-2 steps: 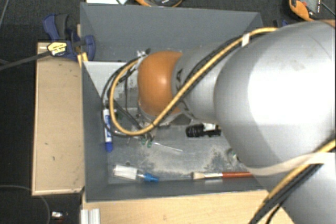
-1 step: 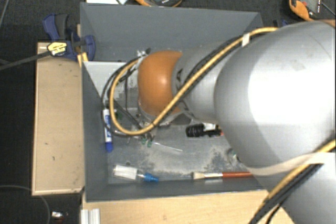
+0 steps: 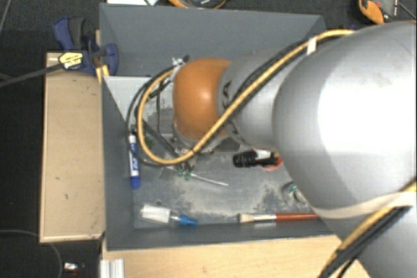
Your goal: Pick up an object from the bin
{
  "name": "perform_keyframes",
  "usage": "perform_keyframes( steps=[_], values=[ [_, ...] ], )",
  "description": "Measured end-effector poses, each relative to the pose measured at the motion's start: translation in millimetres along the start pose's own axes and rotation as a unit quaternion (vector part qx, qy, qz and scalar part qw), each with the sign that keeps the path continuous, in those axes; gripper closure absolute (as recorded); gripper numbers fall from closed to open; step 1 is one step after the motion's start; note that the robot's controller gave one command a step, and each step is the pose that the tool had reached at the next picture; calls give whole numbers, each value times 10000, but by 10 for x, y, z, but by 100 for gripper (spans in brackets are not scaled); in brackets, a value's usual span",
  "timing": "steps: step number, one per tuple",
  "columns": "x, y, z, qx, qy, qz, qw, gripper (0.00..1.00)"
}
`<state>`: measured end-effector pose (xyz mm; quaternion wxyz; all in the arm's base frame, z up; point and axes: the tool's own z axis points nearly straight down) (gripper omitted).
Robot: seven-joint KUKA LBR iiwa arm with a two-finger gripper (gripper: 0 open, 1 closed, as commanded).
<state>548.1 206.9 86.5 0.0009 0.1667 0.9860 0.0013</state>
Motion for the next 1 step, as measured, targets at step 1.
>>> perform_keyframes(
  steps=[1],
  values=[
    [9,-10,-362,19,23,-4,10000,100]
  ],
)
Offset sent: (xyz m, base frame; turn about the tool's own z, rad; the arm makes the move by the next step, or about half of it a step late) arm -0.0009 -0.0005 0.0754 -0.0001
